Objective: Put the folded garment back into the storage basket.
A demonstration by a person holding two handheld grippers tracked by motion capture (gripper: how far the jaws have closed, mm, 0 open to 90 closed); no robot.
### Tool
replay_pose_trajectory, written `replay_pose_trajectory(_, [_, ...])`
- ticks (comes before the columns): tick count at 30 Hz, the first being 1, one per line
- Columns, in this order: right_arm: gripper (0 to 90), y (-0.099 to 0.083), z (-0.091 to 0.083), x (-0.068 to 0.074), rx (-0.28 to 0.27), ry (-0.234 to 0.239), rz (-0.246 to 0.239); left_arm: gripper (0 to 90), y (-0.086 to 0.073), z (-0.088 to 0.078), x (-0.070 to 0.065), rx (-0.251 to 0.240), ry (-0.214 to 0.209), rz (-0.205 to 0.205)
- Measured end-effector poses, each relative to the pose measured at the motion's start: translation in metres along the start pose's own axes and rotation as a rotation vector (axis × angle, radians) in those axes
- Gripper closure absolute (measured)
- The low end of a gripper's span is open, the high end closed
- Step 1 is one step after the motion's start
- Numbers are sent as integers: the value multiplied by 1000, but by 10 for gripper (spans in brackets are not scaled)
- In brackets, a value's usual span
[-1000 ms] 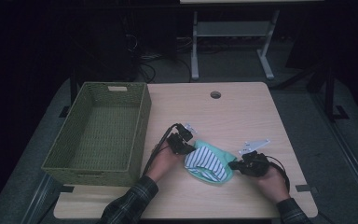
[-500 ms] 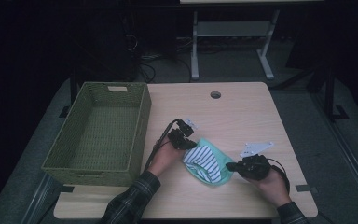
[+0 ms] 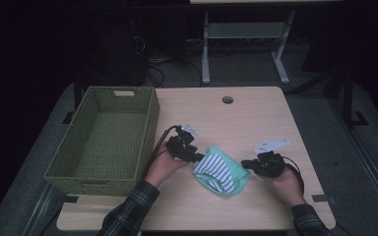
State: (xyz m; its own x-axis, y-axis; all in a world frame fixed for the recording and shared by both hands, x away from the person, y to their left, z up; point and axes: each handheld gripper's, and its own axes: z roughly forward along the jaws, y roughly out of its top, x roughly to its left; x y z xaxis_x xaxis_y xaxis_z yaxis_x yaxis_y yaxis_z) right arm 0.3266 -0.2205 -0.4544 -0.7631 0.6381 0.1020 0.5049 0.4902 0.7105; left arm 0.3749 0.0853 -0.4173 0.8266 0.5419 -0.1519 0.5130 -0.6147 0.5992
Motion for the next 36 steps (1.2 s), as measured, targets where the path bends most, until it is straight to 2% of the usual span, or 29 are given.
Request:
replay_pose_trajectory(1, [900, -1, 3, 0, 9, 7, -3, 494, -1, -1, -2, -9, 0, -9])
replay_pose_trajectory(2, [900, -1, 4, 1, 14, 7, -5, 476, -2, -3, -3, -1, -1, 6])
replay_pose_trajectory(4, [899, -2, 6, 3, 23, 14, -3, 447, -4, -5, -8, -17, -12, -1])
replay_pose_trajectory(7, [899, -3, 6, 7, 27, 27, -16, 401, -6, -7, -14, -5, -16, 23])
replay_pose_trajectory(12, [899, -5, 6, 17, 34, 55, -36, 368, -11, -8, -28, 14, -33, 60])
replay_pose_trajectory(13, [899, -5, 6, 20, 32, 62, -40, 364, -12, -7, -31, 5, -38, 51])
replay_pose_trajectory(14, [899, -5, 6, 22, 32, 70, -38, 356, -13, -8, -31, 22, -39, 74])
replay_pose_trajectory(18, [899, -6, 6, 30, 42, 87, -43, 335, -17, -6, -39, 41, -47, 90])
replay_pose_trajectory(19, [899, -6, 6, 32, 40, 89, -57, 323, -17, -5, -40, 45, -45, 98])
replay_pose_trajectory(23, [899, -6, 6, 35, 42, 95, -65, 263, -21, 1, -47, 49, -47, 109])
replay_pose_trajectory(24, [898, -6, 6, 36, 43, 93, -61, 253, -22, 2, -47, 72, -46, 132])
replay_pose_trajectory(26, [898, -6, 6, 35, 36, 88, -55, 226, -23, 7, -50, 89, -41, 146])
replay_pose_trajectory(30, [829, -7, 2, 30, 20, 68, -42, 192, -25, 15, -52, 112, -35, 169])
replay_pose_trajectory(36, [643, -10, -1, 19, -2, 4, -8, 171, -28, 24, -54, 146, -33, 199])
